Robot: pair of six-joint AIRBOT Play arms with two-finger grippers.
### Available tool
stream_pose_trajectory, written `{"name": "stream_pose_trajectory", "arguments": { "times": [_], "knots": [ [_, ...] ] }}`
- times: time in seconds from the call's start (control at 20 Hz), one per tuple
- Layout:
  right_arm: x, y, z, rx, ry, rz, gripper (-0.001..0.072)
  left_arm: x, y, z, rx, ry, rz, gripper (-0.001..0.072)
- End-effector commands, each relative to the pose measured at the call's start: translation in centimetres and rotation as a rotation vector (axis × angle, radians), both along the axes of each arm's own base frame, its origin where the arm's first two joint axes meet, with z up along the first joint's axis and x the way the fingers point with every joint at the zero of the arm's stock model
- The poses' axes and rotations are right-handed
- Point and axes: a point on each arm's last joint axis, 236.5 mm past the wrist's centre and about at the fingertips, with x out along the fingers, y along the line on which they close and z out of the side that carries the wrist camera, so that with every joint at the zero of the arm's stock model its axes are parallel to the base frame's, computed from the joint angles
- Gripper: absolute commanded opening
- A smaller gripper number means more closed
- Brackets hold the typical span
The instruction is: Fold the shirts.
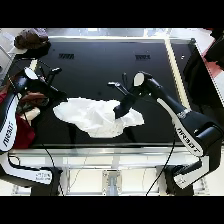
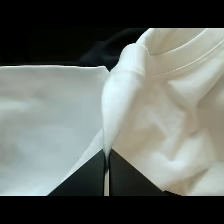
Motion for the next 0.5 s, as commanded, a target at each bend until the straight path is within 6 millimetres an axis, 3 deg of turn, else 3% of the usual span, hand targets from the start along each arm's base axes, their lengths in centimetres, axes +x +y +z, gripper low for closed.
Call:
{"name": "stream_pose_trajectory", "arguments": {
  "times": [0.0,0.1,0.2,0.3,0.45],
  "knots": [
    [2.2,-0.7,-1.0,-0.088,-0.140,0.022,0.0019,0.9,0.1,2.8,0.008,-0.081,0.009,0.0013],
    [3.9,-2.2,1.6,-0.131,-0.206,-0.002,0.0018,2.1,0.3,8.5,0.023,-0.230,0.010,0.0013],
    [4.9,-4.0,6.9,-0.162,-0.303,-0.016,0.0018,2.5,0.4,16.6,0.042,-0.429,0.013,0.0013],
    [5.1,-5.4,14.7,-0.146,-0.457,-0.045,0.0018,1.3,0.3,25.5,0.061,-0.654,0.022,0.0013],
    [3.2,-6.3,29.2,0.033,-0.788,-0.107,0.0018,-4.1,-1.5,38.6,-0.001,-1.020,0.048,0.0013]
  ]
}}
